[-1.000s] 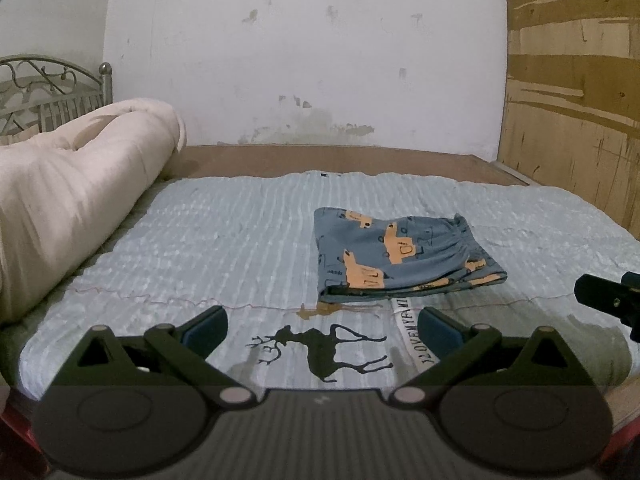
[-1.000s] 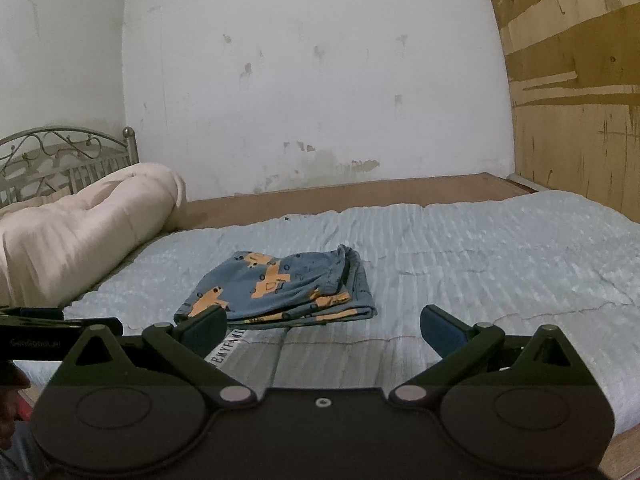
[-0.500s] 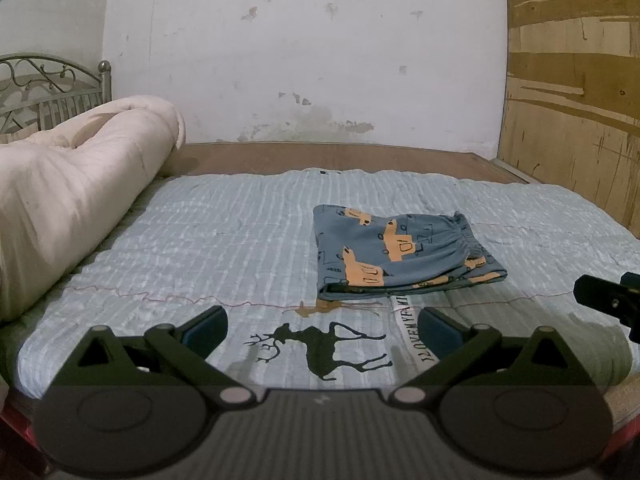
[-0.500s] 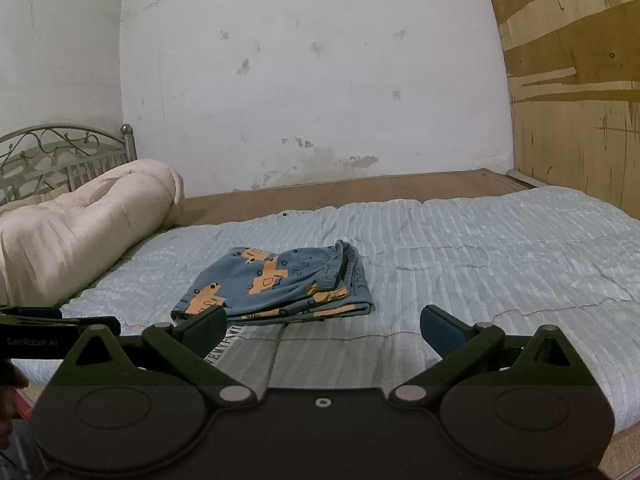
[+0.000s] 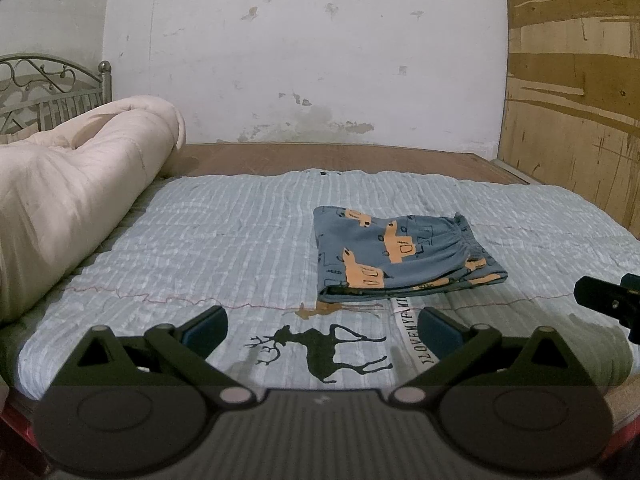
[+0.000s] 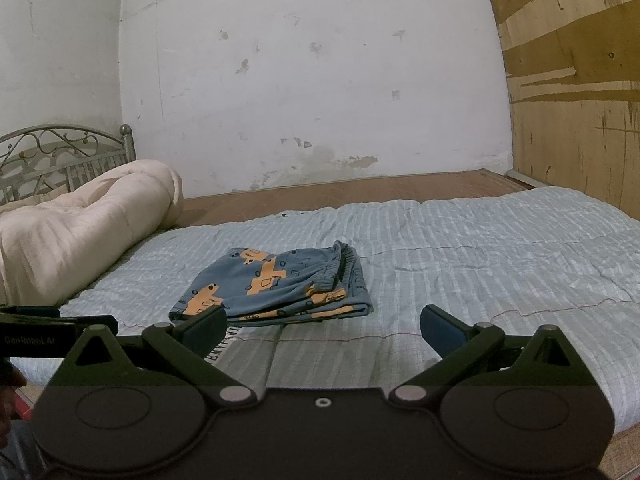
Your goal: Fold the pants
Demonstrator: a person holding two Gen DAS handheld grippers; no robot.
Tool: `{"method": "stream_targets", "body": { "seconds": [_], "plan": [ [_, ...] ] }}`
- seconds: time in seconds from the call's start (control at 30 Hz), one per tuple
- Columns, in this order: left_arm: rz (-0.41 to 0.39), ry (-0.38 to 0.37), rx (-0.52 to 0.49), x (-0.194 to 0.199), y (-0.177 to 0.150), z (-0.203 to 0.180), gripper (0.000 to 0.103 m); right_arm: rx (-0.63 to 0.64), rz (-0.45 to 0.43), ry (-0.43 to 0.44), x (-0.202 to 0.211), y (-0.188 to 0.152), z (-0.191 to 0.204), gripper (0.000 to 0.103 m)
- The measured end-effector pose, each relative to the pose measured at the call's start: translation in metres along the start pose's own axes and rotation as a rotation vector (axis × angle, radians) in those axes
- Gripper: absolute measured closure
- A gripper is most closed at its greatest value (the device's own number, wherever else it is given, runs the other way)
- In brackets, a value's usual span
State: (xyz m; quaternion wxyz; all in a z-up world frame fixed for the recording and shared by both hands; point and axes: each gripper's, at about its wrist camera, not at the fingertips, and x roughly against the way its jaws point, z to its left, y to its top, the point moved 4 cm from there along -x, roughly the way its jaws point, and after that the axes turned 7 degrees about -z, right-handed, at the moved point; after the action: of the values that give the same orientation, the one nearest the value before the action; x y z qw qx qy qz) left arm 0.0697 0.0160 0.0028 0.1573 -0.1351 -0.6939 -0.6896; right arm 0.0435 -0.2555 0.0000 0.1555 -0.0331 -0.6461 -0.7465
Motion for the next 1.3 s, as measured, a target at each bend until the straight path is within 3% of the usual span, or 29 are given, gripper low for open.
{"method": "stream_targets", "body": {
  "seconds": [1.3],
  "plan": [
    [0.007, -0.002, 0.001, -0.0018, -0.0041, -0.0018, 0.0, -0.002, 0.008, -0.007, -0.0031, -0.0028, -0.0039, 0.001]
  ]
}}
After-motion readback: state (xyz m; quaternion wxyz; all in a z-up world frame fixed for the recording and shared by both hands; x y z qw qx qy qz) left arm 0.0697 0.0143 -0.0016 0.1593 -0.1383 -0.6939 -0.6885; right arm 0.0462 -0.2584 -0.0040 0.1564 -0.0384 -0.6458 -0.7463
